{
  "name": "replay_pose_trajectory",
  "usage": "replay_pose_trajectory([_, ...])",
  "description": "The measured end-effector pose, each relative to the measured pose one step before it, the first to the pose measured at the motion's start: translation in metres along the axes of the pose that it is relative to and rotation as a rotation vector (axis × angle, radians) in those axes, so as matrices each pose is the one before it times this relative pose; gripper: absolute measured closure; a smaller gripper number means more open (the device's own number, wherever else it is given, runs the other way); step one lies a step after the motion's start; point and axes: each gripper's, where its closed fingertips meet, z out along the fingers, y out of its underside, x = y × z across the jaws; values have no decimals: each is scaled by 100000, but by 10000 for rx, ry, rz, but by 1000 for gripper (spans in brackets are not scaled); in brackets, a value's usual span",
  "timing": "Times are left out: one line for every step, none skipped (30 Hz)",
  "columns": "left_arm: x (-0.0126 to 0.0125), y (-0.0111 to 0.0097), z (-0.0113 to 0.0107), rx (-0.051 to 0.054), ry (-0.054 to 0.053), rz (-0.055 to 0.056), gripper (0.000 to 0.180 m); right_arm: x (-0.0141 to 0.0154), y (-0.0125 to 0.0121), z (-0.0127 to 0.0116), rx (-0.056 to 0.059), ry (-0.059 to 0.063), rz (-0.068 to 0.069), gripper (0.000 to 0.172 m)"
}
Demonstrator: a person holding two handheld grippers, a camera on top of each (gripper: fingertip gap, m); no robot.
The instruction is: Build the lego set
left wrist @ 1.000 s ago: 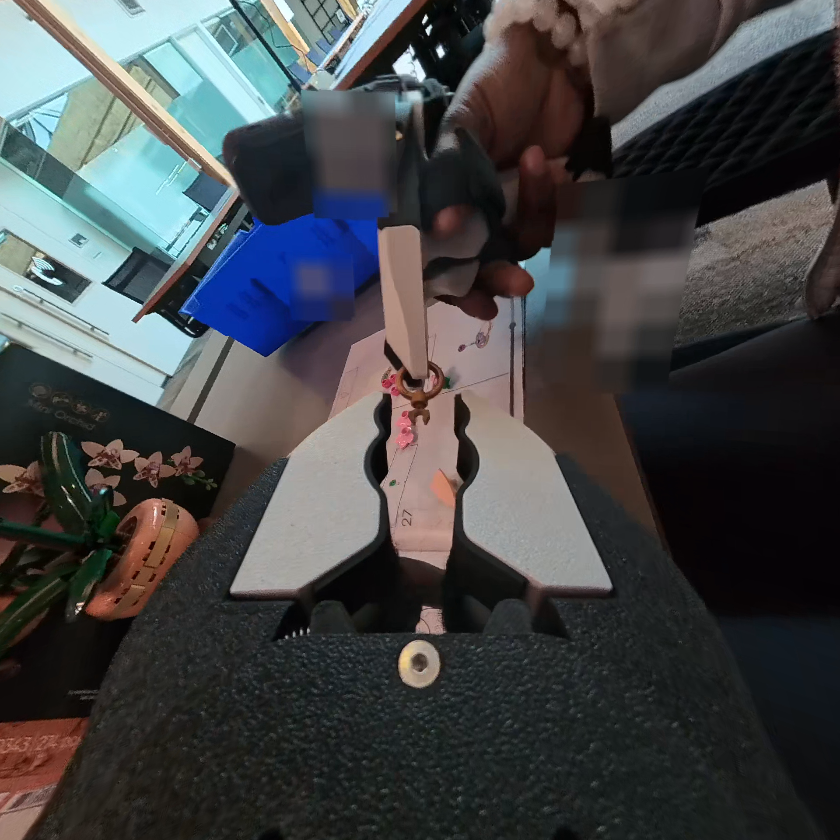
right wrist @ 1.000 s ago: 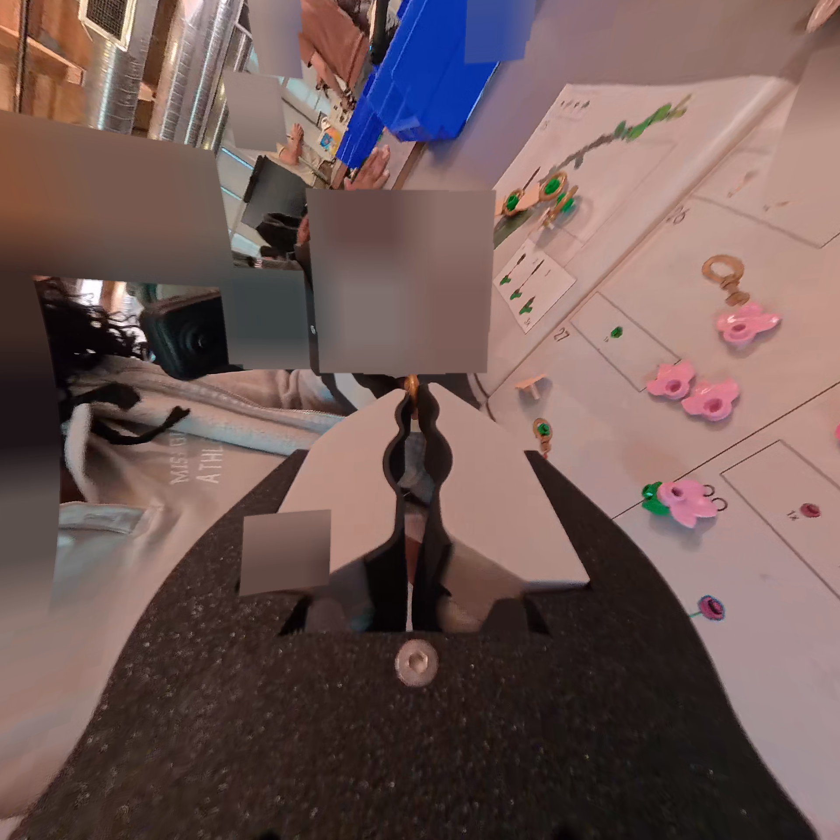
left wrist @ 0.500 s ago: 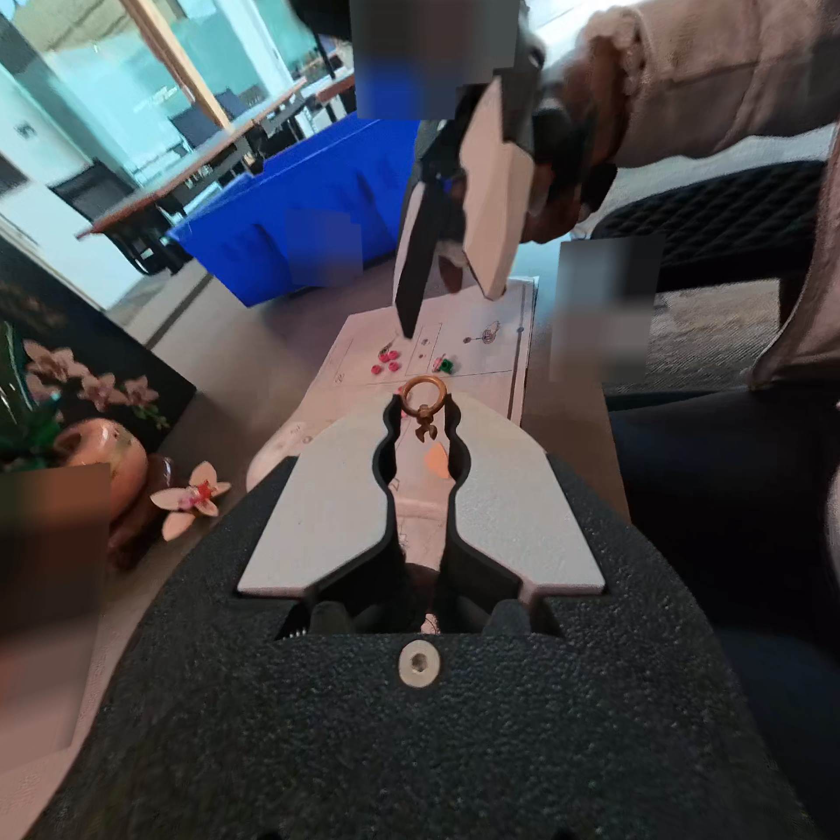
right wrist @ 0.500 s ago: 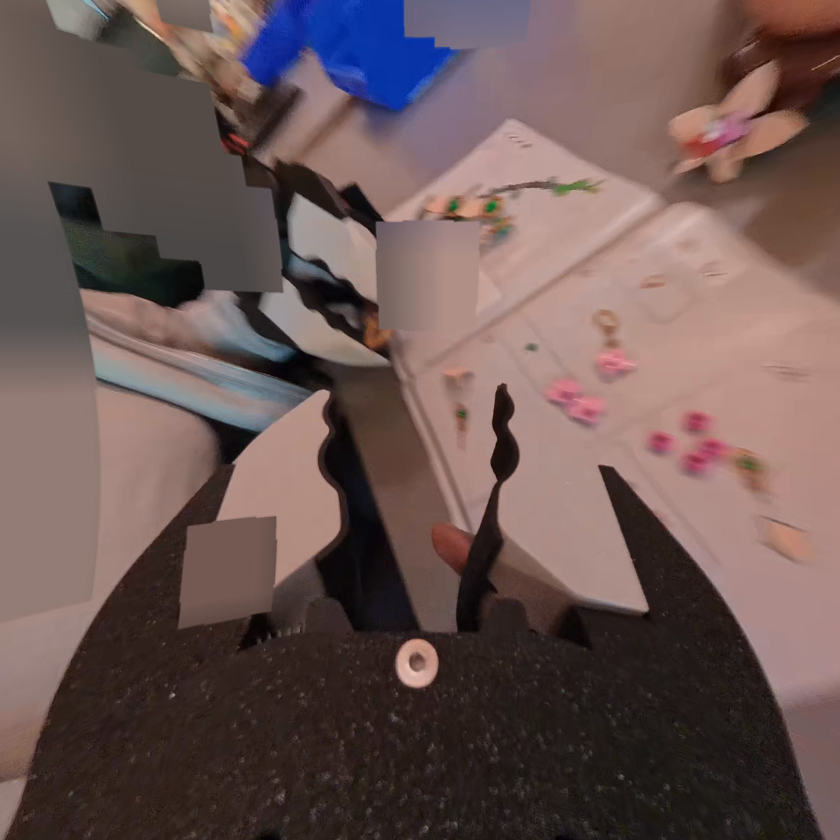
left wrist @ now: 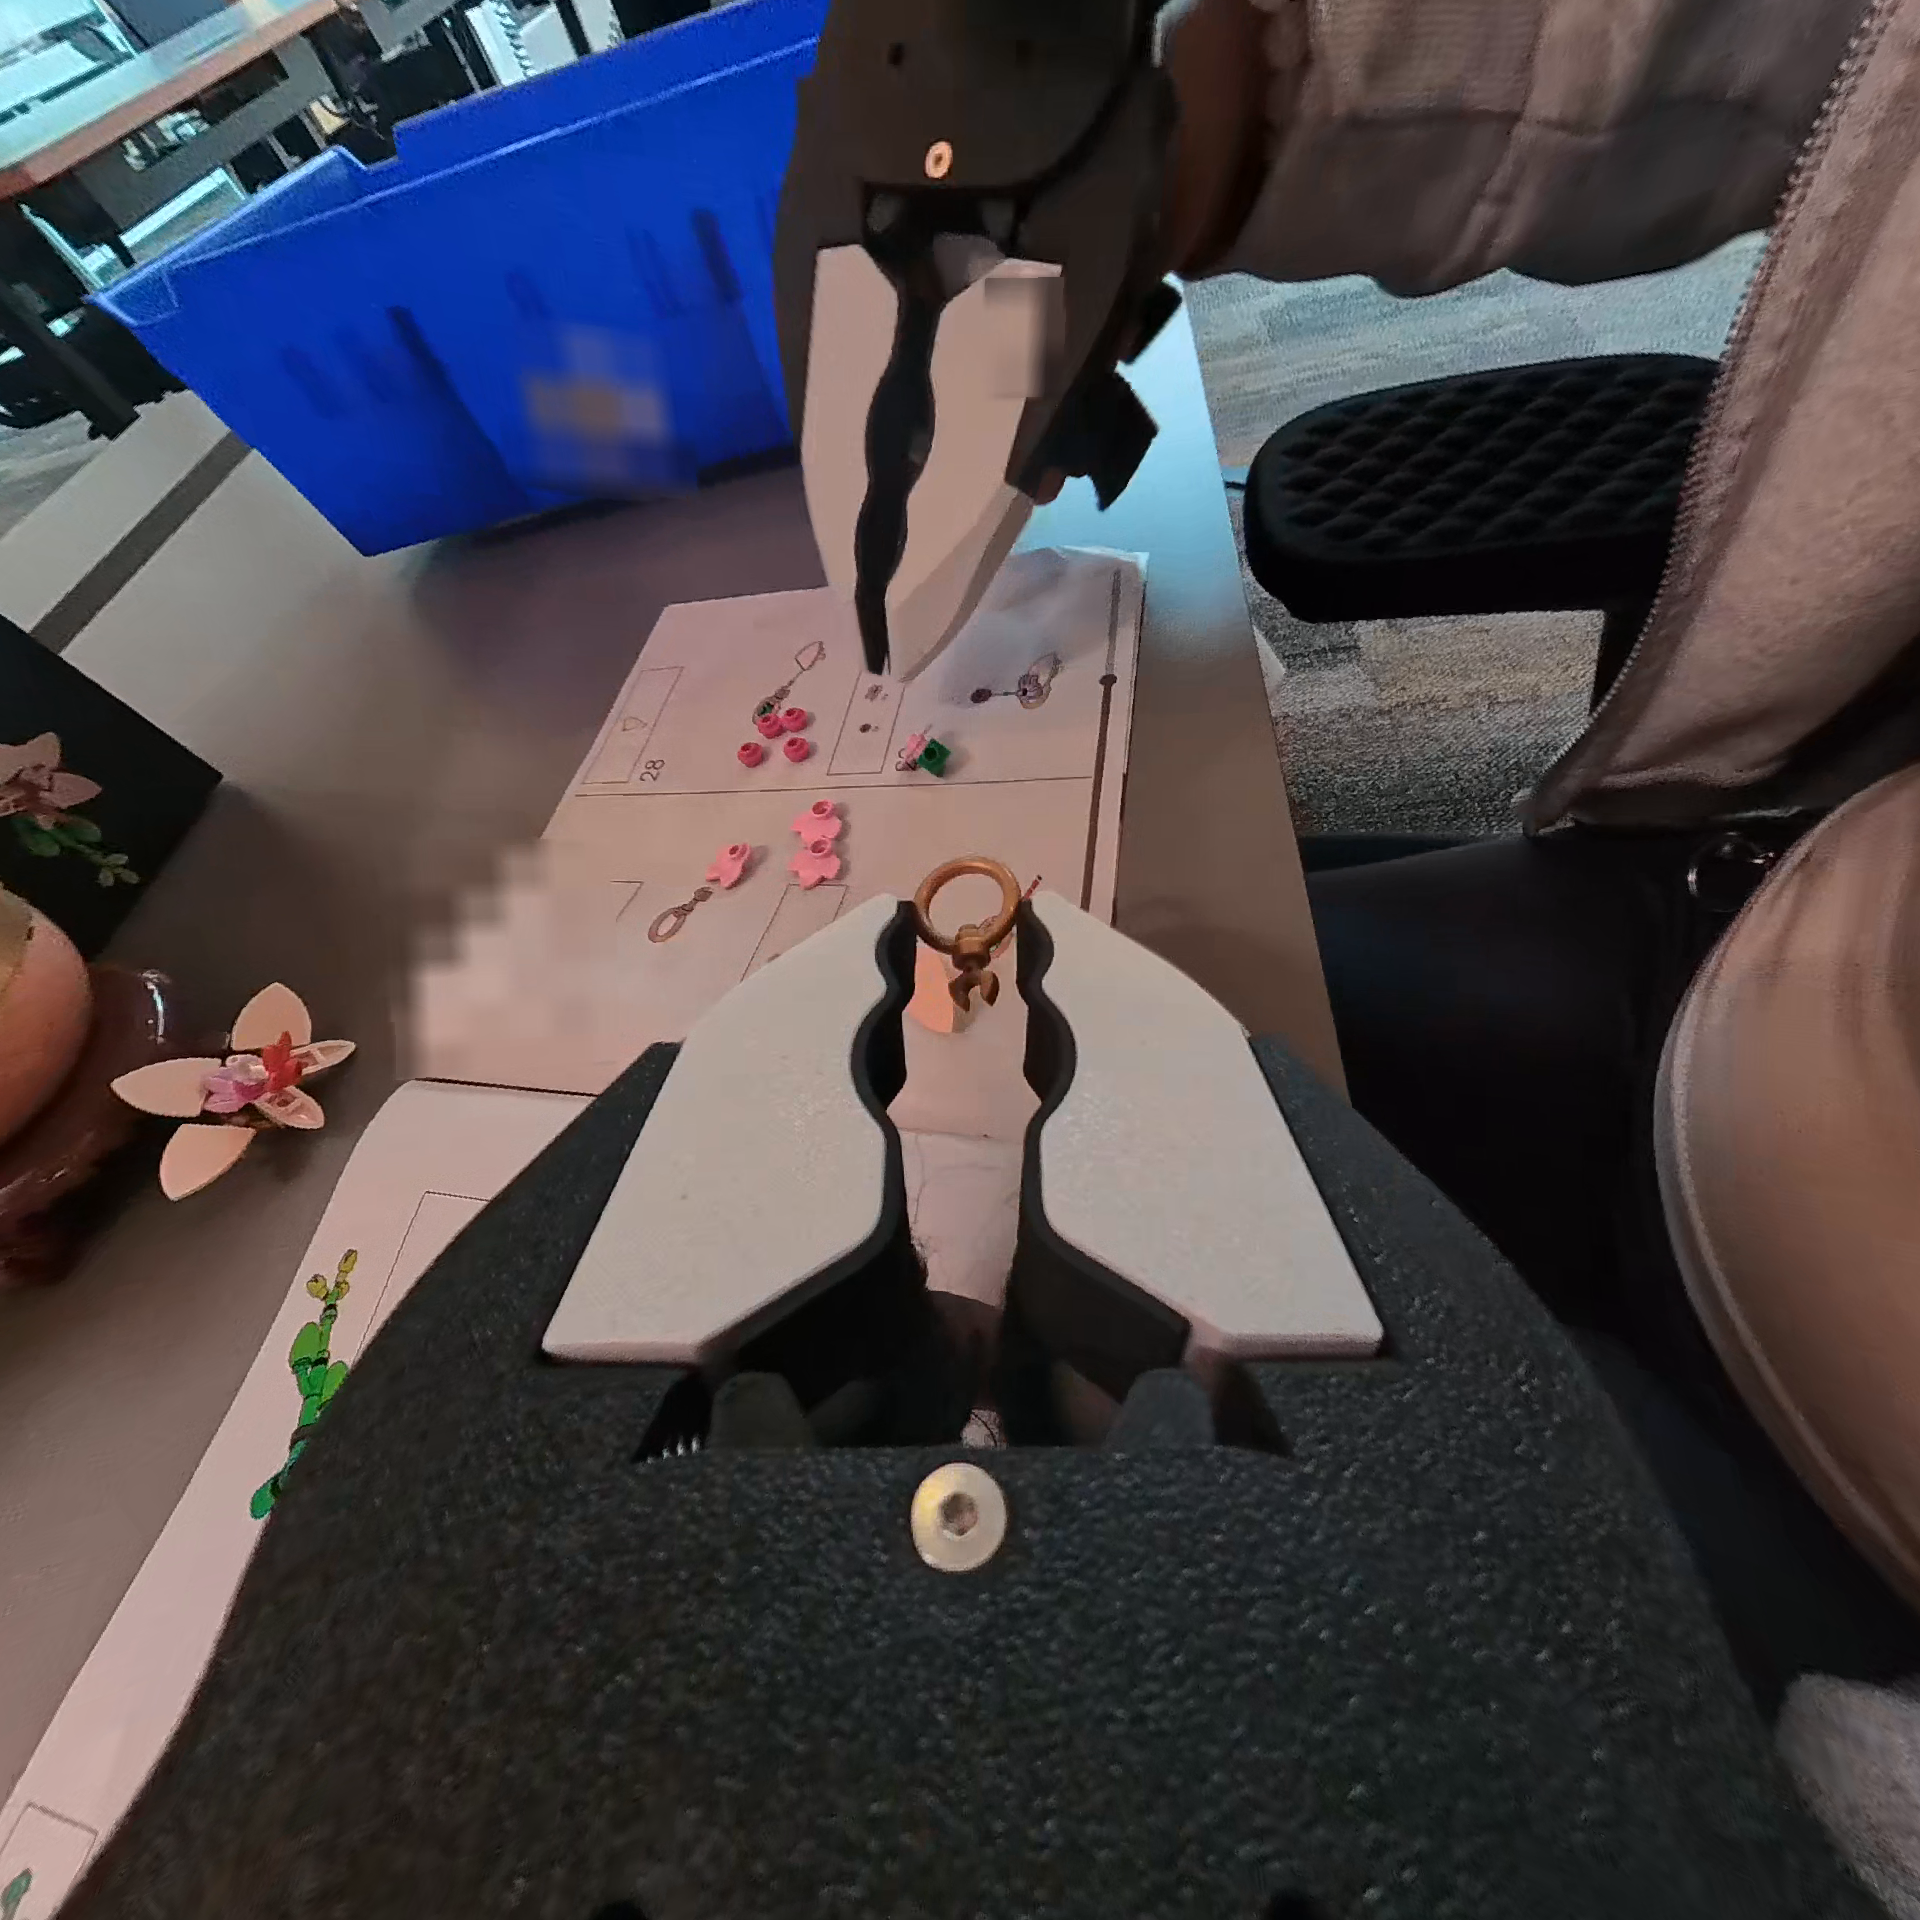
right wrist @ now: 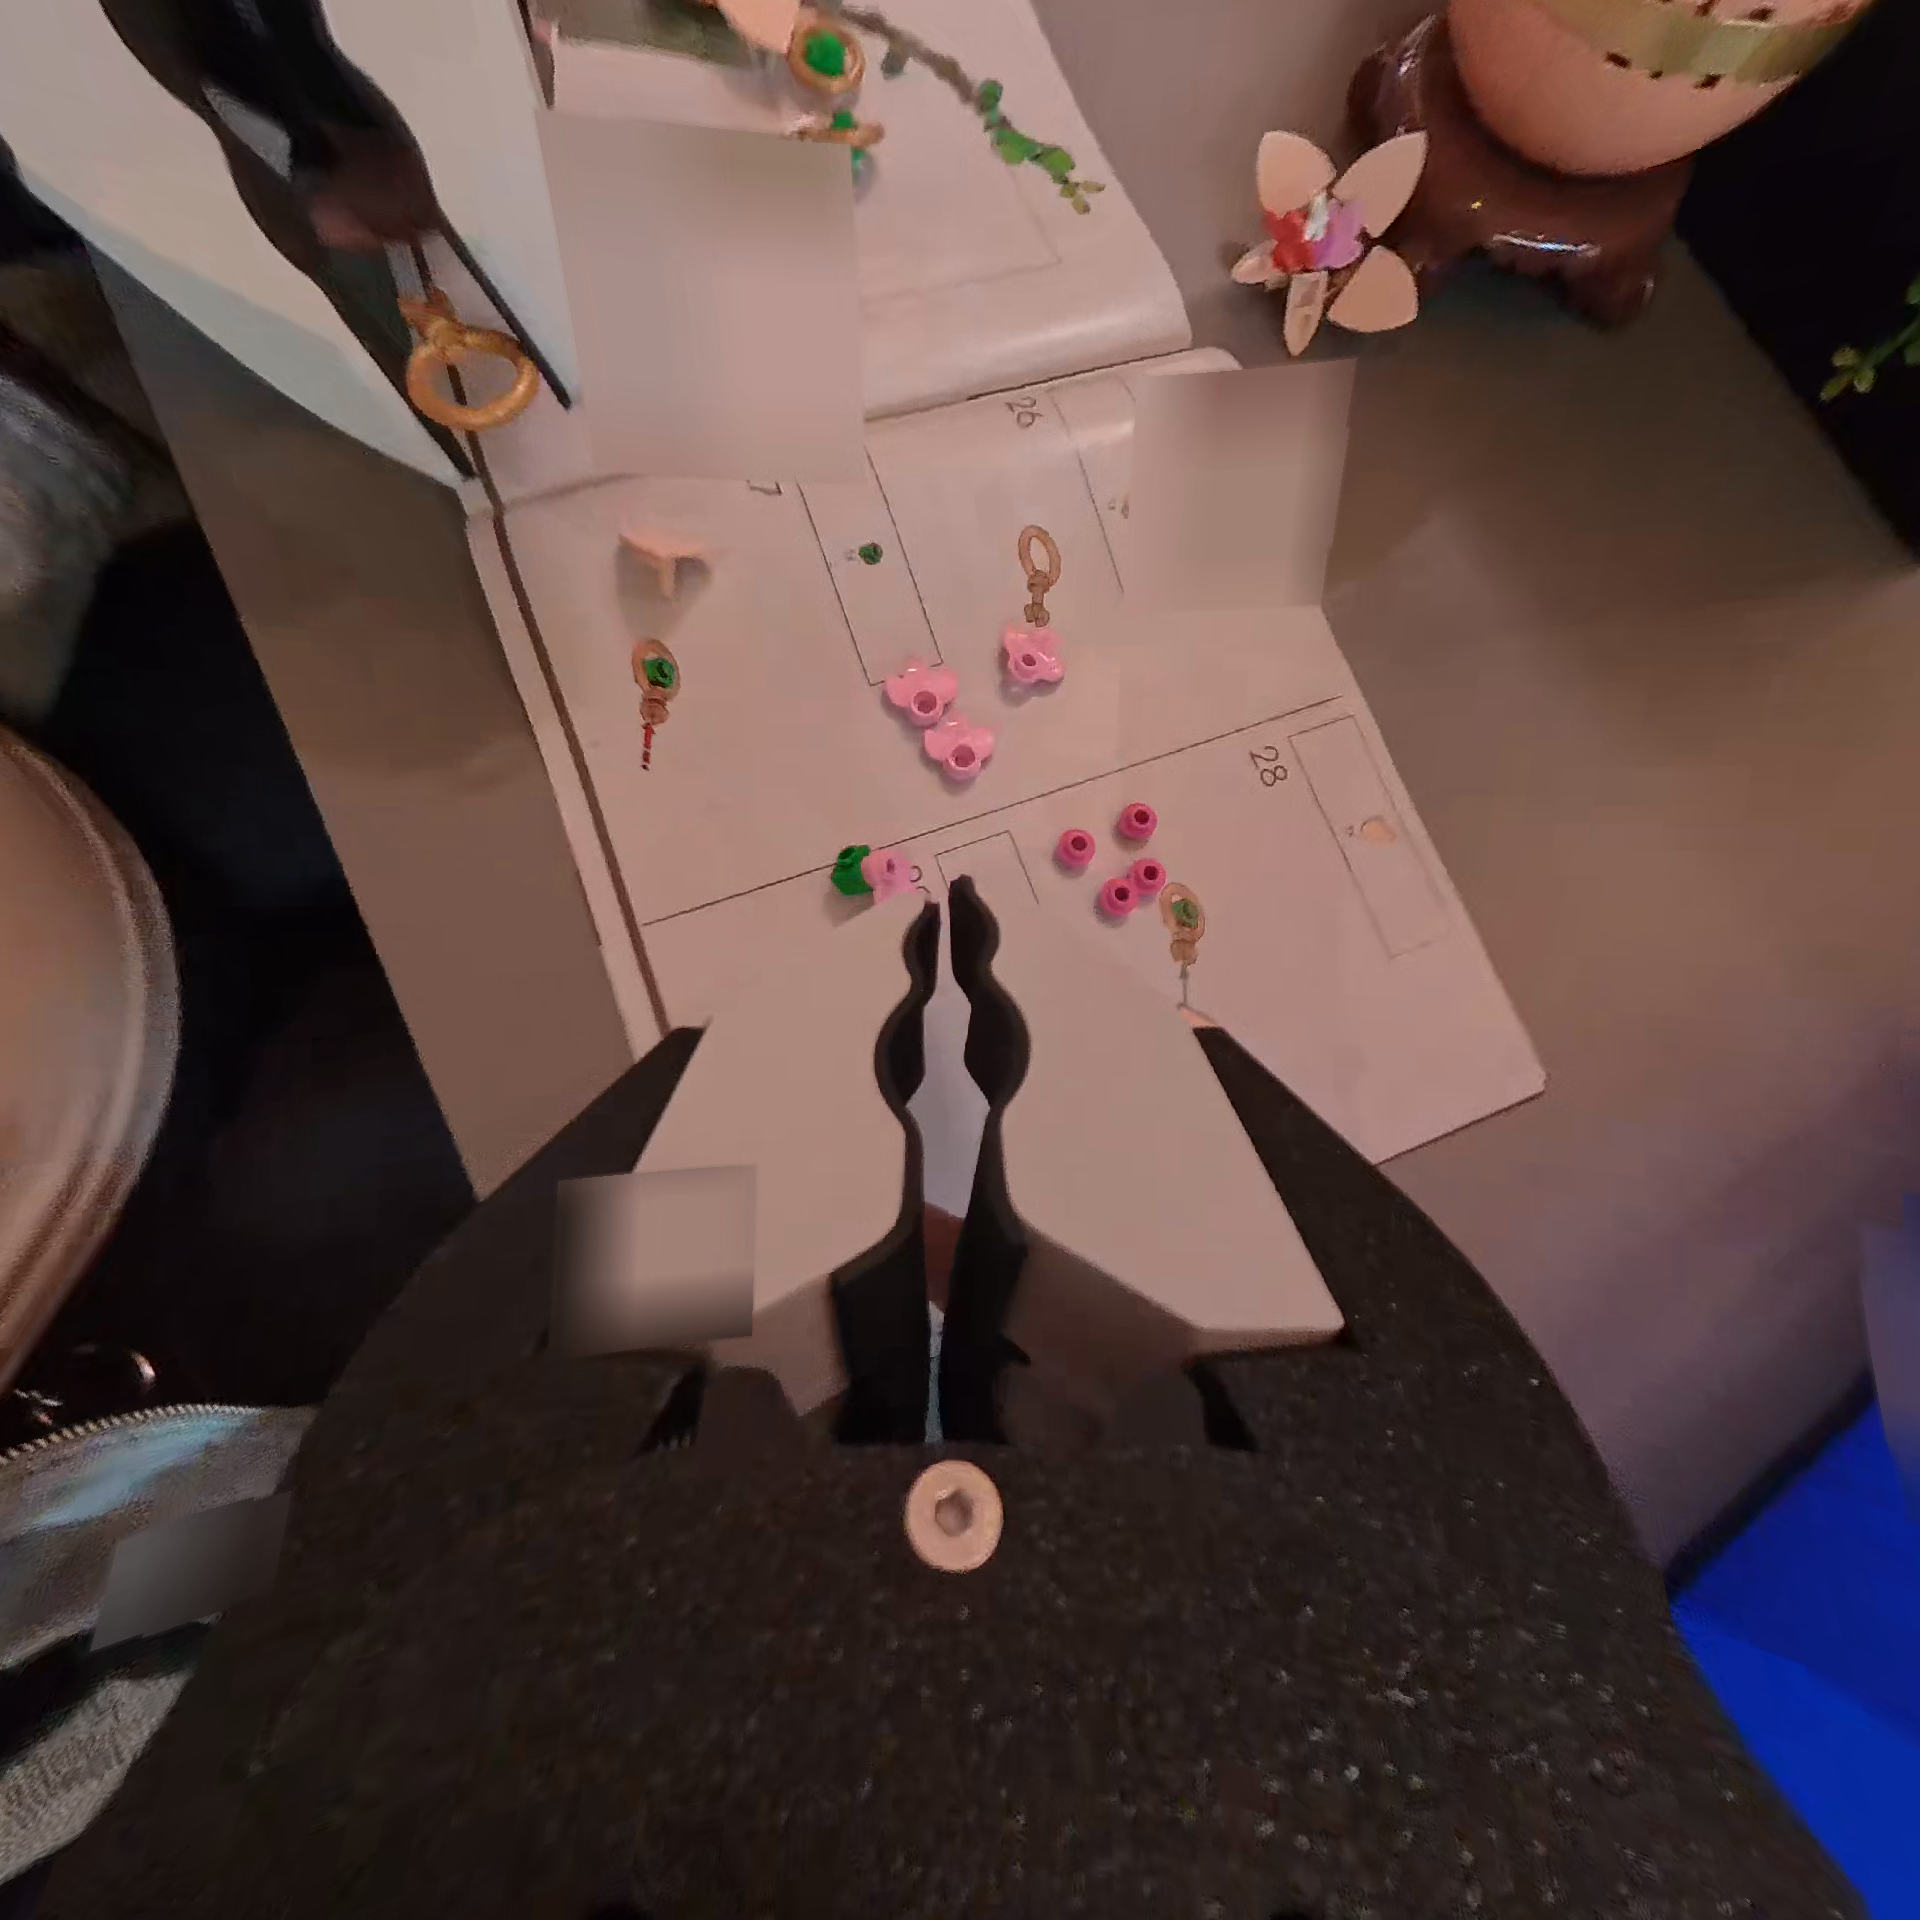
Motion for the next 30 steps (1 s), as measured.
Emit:
replay_pose_trajectory([58, 69, 55, -66, 19, 35, 162, 2, 165, 369, -233, -71, -181, 170])
replay_pose_trajectory([33, 43, 45, -37, 16, 9, 162, -237, 109, 342, -143, -179, -113, 170])
replay_pose_trajectory([-4, 13, 10, -12, 9, -10, 162, -304, 50, 262, -56, -167, -68, 170])
replay_pose_trajectory([-19, -10, 5, 6, 2, -22, 162, -231, 19, 166, -30, -68, -37, 170])
replay_pose_trajectory([-12, -11, -10, 11, 0, -21, 162, -299, -4, 89, -8, -67, -34, 170])
replay_pose_trajectory([-8, -4, -4, 2, 10, -12, 162, -391, -56, 51, 24, -100, -11, 170])
replay_pose_trajectory([15, 14, 11, -8, 12, 1, 162, -396, -137, 42, 56, -81, -5, 170])
replay_pose_trajectory([33, 10, 20, -15, 16, 18, 162, -326, -144, 7, 59, -37, -57, 170])
replay_pose_trajectory([31, 21, 12, -16, 5, 25, 162, -216, -122, -57, 14, -6, -105, 170])
replay_pose_trajectory([12, 5, 12, -10, -9, 25, 162, -80, -49, -135, -57, -3, -112, 170])
replay_pose_trajectory([15, -1, 5, -1, -9, 24, 162, 26, -10, -189, -72, -27, -98, 170])
replay_pose_trajectory([-1, -11, -11, 11, -10, 18, 162, 269, -12, -218, -71, 52, -11, 169])
replay_pose_trajectory([3, -18, -17, 20, -13, 8, 162, 274, 18, -211, -89, 8, 35, 168])
replay_pose_trajectory([-25, -26, -18, 25, -18, -4, 162, 126, 43, -185, -87, -78, 37, 165])
replay_pose_trajectory([-32, -30, -24, 24, -17, -14, 162, 20, 56, -115, -84, -100, 74, 162])
replay_pose_trajectory([-34, -23, -26, 22, -12, -22, 162, -92, -1, -34, -24, -105, 104, 160])
replay_pose_trajectory([-48, -22, -21, 21, -21, -31, 162, -228, -14, 75, 30, -114, 83, 158])
replay_pose_trajectory([-34, -14, -6, 17, -8, -26, 162, -101, 69, 153, 21, 17, 82, 157])
replay_pose_trajectory([-20, -9, -15, 13, 2, -16, 162, -65, 182, 206, 5, 74, 49, 156])
replay_pose_trajectory([-29, -12, -5, 8, -16, -18, 162, -115, 200, 202, 37, 54, 20, 156])
replay_pose_trajectory([-29, -4, -9, 2, -13, -14, 162, -47, 112, 194, 109, 110, 30, 156])
replay_pose_trajectory([-14, 0, 11, -2, -3, -8, 162, -64, 59, 174, 132, 82, 18, 156])
replay_pose_trajectory([-27, 6, 8, -6, -16, -12, 162, -112, 56, 134, 102, 37, -17, 156])
replay_pose_trajectory([-49, 28, 10, -17, -32, -19, 162, -35, 12, 105, 70, 78, -44, 156])
replay_pose_trajectory([-60, 21, 25, -27, -34, -15, 162, 79, -8, 97, 41, 120, -68, 158])
replay_pose_trajectory([-59, 44, 42, -42, -47, -9, 162, 97, -47, 99, 30, 99, -90, 160])
replay_pose_trajectory([-82, 65, 57, -63, -74, -7, 162, 61, -68, 101, 18, 42, -88, 161])
replay_pose_trajectory([-93, 109, 92, -94, -84, 3, 162, 42, -56, 116, -14, -16, -69, 162])
replay_pose_trajectory([-20, 144, 110, -133, -52, 38, 162, -7, -91, 95, -9, -72, -66, 162])
replay_pose_trajectory([31, 170, 156, -165, -30, 74, 162, 26, -142, 65, 11, -58, -66, 164])
